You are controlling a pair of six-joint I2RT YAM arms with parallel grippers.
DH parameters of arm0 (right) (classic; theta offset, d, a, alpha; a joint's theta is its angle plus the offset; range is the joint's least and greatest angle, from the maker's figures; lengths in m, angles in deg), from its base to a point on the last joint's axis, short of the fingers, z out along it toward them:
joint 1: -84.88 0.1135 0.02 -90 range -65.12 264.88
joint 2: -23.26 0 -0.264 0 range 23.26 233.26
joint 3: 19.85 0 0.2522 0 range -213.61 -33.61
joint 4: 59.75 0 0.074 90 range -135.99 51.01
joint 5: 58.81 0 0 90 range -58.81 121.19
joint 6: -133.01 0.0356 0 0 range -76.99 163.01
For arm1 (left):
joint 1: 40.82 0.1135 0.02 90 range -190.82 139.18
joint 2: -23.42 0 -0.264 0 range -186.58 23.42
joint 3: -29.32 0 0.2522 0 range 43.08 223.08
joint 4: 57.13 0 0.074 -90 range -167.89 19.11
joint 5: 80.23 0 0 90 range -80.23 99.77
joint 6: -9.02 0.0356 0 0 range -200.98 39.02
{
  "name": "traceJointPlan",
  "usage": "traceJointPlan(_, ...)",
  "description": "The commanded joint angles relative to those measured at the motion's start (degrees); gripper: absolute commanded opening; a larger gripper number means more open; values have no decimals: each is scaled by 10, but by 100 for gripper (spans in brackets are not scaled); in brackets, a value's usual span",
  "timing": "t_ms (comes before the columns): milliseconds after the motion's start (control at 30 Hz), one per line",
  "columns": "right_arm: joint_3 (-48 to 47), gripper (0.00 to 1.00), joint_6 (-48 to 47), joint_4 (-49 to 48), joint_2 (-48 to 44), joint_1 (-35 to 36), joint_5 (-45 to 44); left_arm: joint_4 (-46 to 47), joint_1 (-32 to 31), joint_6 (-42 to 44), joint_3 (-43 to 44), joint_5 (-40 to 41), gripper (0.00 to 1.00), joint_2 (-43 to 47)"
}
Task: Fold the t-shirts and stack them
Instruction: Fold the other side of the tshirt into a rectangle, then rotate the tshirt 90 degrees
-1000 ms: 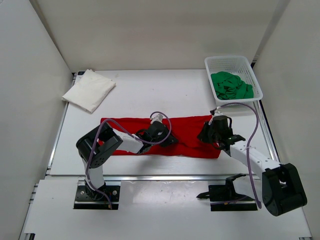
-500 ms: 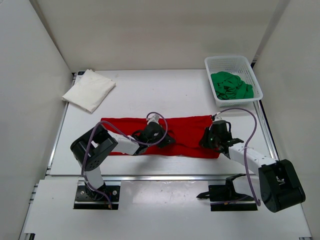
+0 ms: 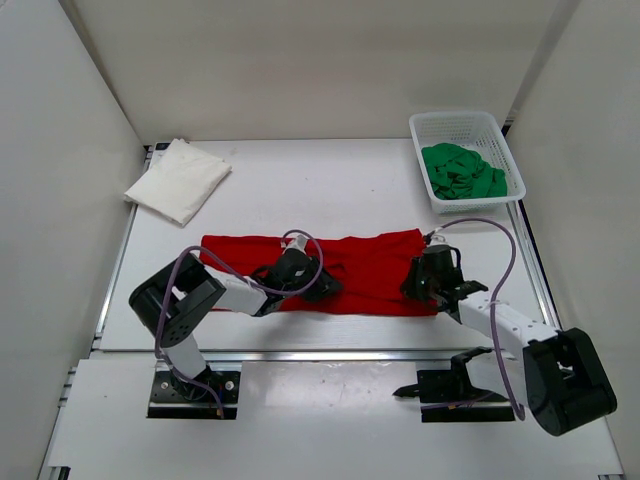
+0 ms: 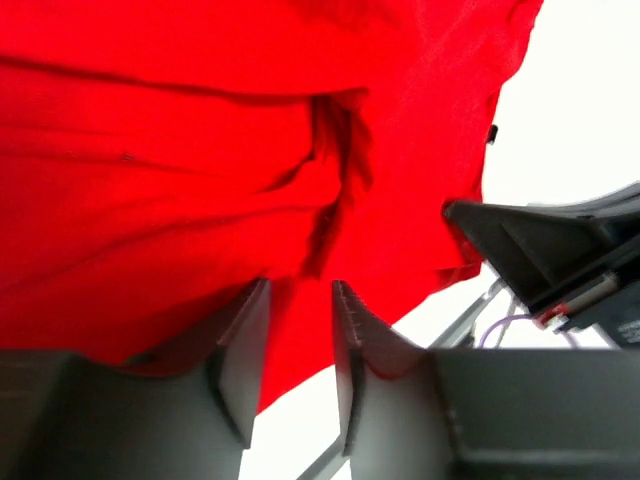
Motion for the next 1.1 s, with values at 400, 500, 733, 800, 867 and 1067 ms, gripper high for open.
traceJointPlan(400, 74, 0, 57, 39, -107, 35, -32, -41, 35, 110, -17, -42, 41, 117)
traceJointPlan(500, 52, 0, 50, 69, -125, 25, -28, -60, 78, 126, -49, -65, 42, 174)
traceJointPlan(733, -65, 0, 15, 0, -46, 8, -4, -164, 149, 198, -82, -63, 43, 325)
traceJointPlan(800, -85, 1, 2, -66, 10, 16, -2, -179, 188, 204, -95, -72, 44, 361)
traceJointPlan(867, -120, 0, 0, -96, 100, 11, 17, -195, 214, 213, -106, -93, 44, 396)
traceJointPlan(1067, -256, 0, -5, -88, 311, 35, 31, -216, 256, 233, -126, -124, 44, 440)
